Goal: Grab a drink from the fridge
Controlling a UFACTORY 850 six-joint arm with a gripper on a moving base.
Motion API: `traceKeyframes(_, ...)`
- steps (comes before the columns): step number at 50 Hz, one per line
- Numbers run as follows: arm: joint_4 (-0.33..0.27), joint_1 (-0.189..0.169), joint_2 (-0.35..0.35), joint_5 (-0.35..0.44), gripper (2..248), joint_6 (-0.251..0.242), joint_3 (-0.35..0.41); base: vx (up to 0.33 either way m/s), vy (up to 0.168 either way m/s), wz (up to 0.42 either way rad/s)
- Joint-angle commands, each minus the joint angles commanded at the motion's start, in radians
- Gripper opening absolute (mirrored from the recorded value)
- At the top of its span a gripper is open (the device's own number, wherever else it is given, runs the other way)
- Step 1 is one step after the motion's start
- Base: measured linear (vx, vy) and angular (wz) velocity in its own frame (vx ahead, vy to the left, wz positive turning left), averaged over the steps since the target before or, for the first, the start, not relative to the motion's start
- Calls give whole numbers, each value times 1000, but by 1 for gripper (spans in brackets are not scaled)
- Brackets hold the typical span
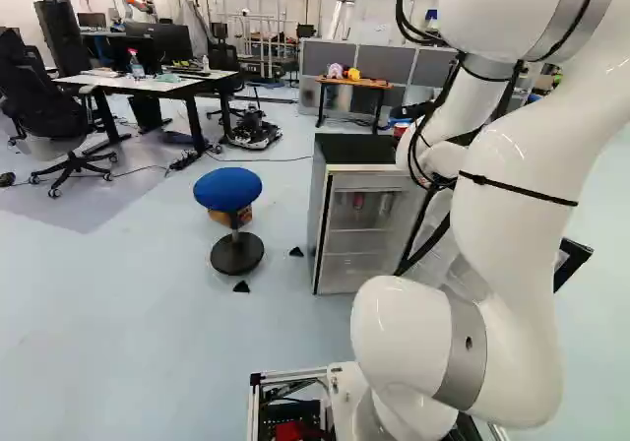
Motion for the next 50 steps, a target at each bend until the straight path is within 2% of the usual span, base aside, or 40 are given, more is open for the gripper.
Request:
traceKeyframes(26,84,71,2,-26,92,0,3,0,0,0)
traceKeyframes(50,189,135,-20,-41,92,0,-24,0,0,0)
